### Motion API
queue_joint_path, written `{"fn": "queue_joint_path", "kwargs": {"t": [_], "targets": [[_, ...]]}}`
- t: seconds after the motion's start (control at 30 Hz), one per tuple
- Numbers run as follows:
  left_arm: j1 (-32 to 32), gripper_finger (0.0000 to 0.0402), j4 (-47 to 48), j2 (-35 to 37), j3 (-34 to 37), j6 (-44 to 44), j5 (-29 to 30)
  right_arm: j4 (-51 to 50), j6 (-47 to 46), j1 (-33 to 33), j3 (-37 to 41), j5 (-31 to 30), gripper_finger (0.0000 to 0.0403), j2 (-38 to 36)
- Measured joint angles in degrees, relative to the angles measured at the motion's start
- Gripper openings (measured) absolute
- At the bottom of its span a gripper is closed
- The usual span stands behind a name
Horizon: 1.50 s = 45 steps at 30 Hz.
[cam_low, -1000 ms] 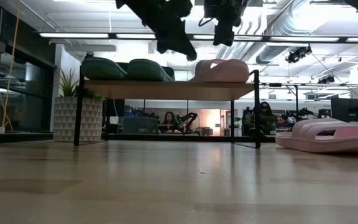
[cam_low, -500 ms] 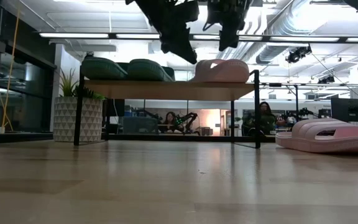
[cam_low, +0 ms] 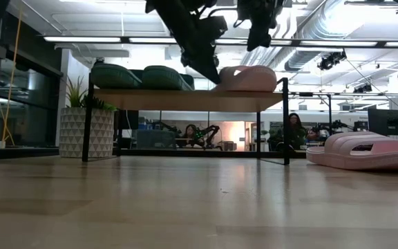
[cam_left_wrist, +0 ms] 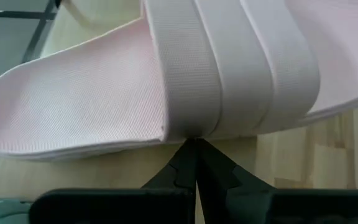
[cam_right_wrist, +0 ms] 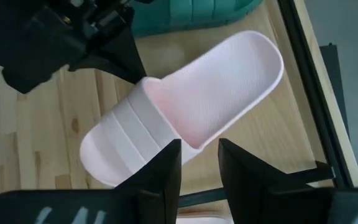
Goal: Pick and place slides into the shelf
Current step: Adjust the pink slide on the shelf
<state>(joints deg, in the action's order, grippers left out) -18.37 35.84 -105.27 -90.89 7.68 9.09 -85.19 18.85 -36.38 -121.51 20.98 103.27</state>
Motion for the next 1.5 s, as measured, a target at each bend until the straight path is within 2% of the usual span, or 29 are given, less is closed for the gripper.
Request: {"fn": "queue_joint_path", "kwargs": {"t": [0.4,0.53,0.7,0.87,1.07,1.4,1.5], "targets": [[-0.9,0.0000,-5.3,0.1,0.0,1.4,-0.1,0.6,-1.7,0.0,0.0,0.1,0.0097,-1.0],[-1.5,0.0000,-5.1,0.1,0.0,2.0,-1.7,0.6,-2.0,0.0,0.0,0.2,0.0097,-1.0],[-1.5,0.0000,-1.4,0.1,0.0,1.5,2.8,0.6,-1.9,0.0,0.0,0.2,0.0097,-1.0],[-1.9,0.0000,-0.6,0.1,0.0,1.5,1.8,0.6,-1.9,0.0,0.0,0.2,0.0097,-1.0],[-2.3,0.0000,-2.6,0.2,0.0,1.8,3.5,0.6,-2.1,0.0,0.0,0.8,0.0097,-1.0],[-3.9,0.0000,-3.5,0.2,0.0,2.4,2.8,0.7,-2.4,0.0,0.0,1.7,0.0097,-1.0],[-4.3,0.0000,-3.9,0.2,0.0,2.5,0.7,1.0,-2.4,0.0,0.0,1.7,0.0097,-1.0]]}}
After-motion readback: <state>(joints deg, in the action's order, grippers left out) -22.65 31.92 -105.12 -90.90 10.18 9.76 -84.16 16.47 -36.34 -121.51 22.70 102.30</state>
